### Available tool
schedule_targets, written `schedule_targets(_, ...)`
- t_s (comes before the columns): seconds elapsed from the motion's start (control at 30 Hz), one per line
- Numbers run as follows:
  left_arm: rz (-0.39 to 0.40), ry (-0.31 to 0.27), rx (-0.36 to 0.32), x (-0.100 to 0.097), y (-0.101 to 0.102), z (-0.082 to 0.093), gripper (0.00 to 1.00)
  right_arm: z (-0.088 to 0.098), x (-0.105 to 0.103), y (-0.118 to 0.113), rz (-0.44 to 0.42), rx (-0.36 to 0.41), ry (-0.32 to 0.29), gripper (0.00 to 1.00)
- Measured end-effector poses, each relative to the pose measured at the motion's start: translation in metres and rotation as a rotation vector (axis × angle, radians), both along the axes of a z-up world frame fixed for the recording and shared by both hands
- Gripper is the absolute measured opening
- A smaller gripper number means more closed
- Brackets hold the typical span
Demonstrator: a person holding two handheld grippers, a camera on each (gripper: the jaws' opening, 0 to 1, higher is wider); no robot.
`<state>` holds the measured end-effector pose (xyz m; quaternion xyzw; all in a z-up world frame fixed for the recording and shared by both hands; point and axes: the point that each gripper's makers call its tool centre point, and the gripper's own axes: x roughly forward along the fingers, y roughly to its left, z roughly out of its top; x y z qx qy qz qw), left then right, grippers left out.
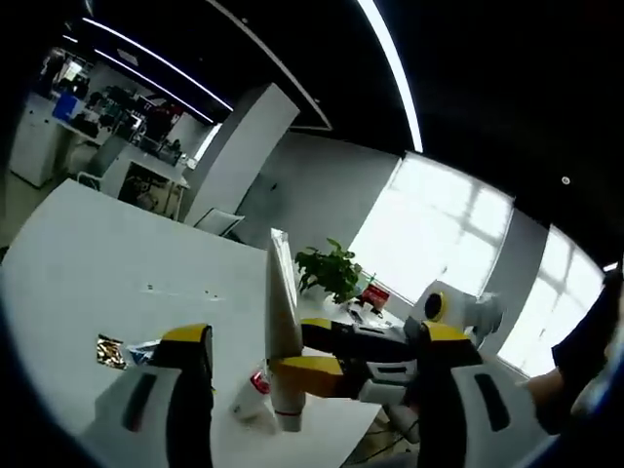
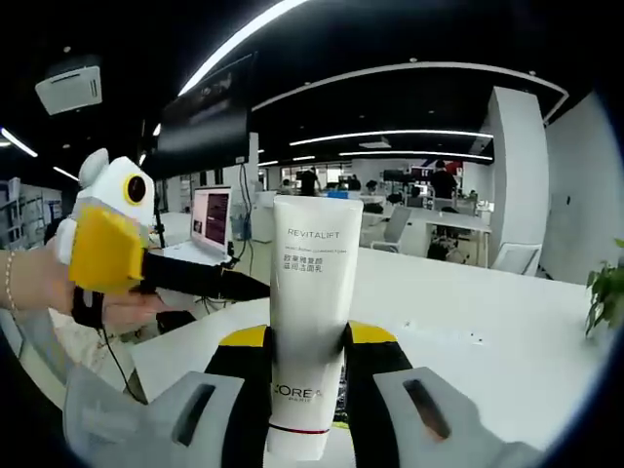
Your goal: Arrange the skincare products in the storage area until every visible bottle or jar stands upright without overlapping.
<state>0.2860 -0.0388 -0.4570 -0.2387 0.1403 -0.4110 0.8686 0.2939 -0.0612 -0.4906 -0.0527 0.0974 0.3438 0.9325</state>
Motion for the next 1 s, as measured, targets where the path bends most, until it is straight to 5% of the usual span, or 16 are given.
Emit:
schedule_targets(0.57, -0.031, -0.026, 0.118, -0.006, -0.02, -0.012, 0.39, 0.002, -0.024, 0.0, -0.021, -0.024, -0.055, 0.28)
schedule_targets(0.7, -0.066, -0.032, 0.13, -0.016, -0.03, -0.012, 0.24, 0.004, -0.024, -0.002, -0.04, -0.016, -0.068, 0.28)
schedule_targets(1.0, -0.045, -0.072, 0.179, -0.013, -0.029, -0.012, 0.14, 0.008, -0.029, 0.003, -0.035, -0.01, -0.078, 0.28)
